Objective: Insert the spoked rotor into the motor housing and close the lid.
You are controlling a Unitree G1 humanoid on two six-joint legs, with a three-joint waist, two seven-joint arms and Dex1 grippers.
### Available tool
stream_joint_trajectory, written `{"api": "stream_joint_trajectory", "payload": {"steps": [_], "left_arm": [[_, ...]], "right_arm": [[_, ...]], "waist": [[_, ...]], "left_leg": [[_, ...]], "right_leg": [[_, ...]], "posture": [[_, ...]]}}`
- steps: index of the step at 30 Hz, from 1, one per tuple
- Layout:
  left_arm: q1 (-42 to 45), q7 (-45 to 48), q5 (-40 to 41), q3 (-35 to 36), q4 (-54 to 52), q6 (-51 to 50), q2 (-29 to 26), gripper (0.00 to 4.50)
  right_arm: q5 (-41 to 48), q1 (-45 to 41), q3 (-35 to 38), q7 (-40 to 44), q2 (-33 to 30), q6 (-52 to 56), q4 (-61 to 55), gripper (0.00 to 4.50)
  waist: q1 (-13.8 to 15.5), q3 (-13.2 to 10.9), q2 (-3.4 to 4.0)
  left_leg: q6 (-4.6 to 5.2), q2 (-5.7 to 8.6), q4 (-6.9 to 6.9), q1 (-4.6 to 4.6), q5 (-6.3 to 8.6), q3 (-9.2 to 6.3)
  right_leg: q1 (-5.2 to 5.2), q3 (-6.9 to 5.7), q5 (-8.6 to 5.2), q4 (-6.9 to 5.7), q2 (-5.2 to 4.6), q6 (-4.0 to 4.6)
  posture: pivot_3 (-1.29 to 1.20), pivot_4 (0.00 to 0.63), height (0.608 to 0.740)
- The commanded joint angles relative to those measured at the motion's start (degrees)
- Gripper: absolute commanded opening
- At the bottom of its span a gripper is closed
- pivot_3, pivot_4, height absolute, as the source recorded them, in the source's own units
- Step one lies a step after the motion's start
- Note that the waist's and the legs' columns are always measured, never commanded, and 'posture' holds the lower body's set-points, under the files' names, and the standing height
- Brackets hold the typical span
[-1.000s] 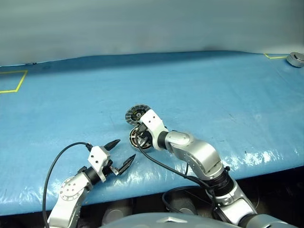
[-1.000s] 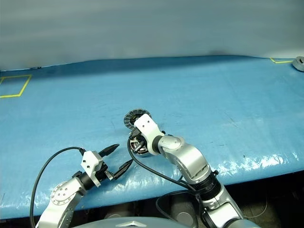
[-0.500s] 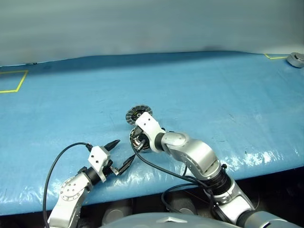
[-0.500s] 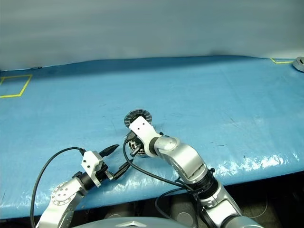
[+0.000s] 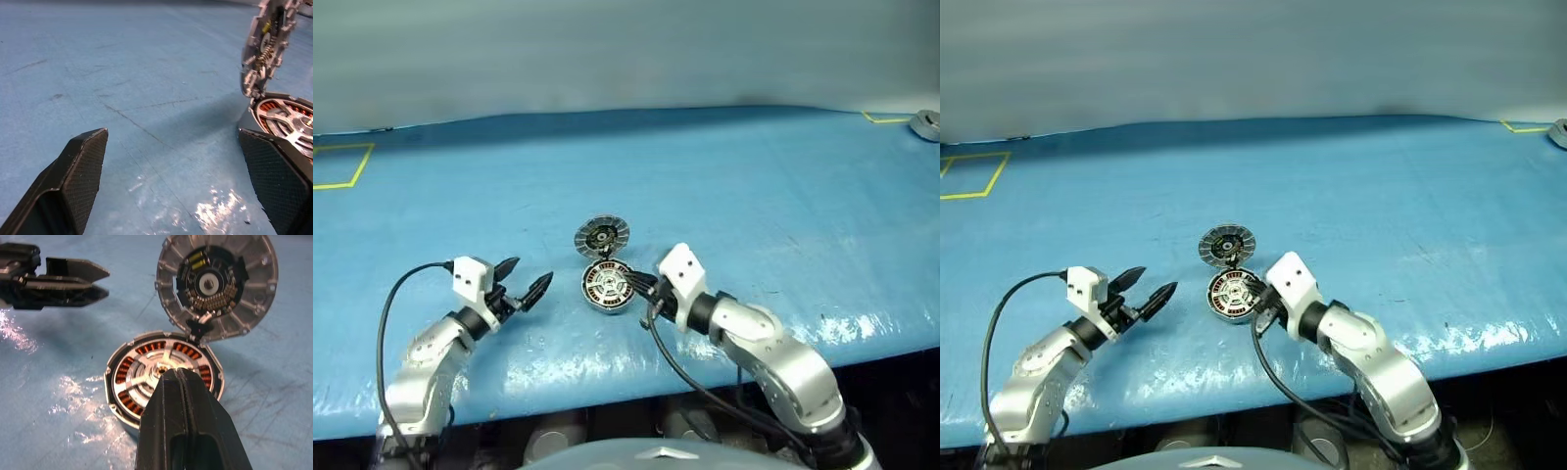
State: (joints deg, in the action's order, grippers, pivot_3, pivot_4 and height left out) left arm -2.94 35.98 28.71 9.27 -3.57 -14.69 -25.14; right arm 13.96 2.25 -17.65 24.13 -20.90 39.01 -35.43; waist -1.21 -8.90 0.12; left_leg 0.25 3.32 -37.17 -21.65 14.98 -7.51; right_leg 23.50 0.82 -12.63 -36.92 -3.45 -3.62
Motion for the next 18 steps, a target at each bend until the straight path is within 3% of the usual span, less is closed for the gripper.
{"api": "stream_joint_trajectory", "payload": {"steps": [1, 6, 13, 14, 18], "left_arm": [[7.48, 2.51, 1.25, 1.13, 6.79, -2.63, -1.24, 4.12], [22.32, 5.57, -6.22, -2.67, 22.61, 2.59, -1.95, 2.59], [39.05, 15.48, -10.19, -5.61, 42.56, 12.28, 2.17, 0.21], [41.10, 17.23, -10.58, -6.09, 44.97, 12.88, 2.85, 0.04], [46.95, 25.71, -10.67, -7.61, 51.61, 11.13, 5.05, 0.04]], "right_arm": [[0.30, 4.34, 1.12, 0.21, 1.89, -7.94, 2.34, 0.00], [0.35, 9.54, 2.26, 0.03, 4.68, -14.84, 5.80, 0.00], [-2.40, 12.81, 2.06, -0.51, 6.51, -25.65, 12.24, 0.00], [-2.88, 13.07, 1.73, -0.78, 6.74, -26.21, 12.81, 0.00], [-4.01, 13.82, 0.72, -1.72, 8.10, -27.36, 13.58, 0.00]], "waist": [[-0.28, 0.00, -0.04], [-0.11, -0.04, -0.13], [0.13, -0.10, -0.32], [0.13, -0.10, -0.32], [-0.24, -0.13, -0.37]], "left_leg": [[-0.03, -0.01, -0.02, 0.02, -0.03, 0.01], [-0.09, 0.04, -0.04, 0.05, -0.20, 0.00], [-0.14, 0.11, -0.01, 0.02, -0.26, -0.01], [-0.18, 0.16, -0.01, 0.00, -0.28, -0.01], [-0.18, 0.22, 0.00, -0.02, -0.29, 0.02]], "right_leg": [[-0.02, 0.02, 0.02, -0.02, 0.02, -0.02], [-0.07, 0.04, 0.17, -0.04, 0.08, 0.00], [-0.02, 0.06, 0.27, 0.02, 0.06, 0.03], [-0.02, 0.07, 0.31, 0.04, 0.06, 0.09], [0.01, 0.09, 0.33, 0.03, 0.06, 0.14]], "posture": [[0.00, 0.150, 0.740], [0.00, 0.150, 0.740], [0.00, 0.150, 0.740], [0.00, 0.150, 0.740], [0.00, 0.150, 0.740]]}}
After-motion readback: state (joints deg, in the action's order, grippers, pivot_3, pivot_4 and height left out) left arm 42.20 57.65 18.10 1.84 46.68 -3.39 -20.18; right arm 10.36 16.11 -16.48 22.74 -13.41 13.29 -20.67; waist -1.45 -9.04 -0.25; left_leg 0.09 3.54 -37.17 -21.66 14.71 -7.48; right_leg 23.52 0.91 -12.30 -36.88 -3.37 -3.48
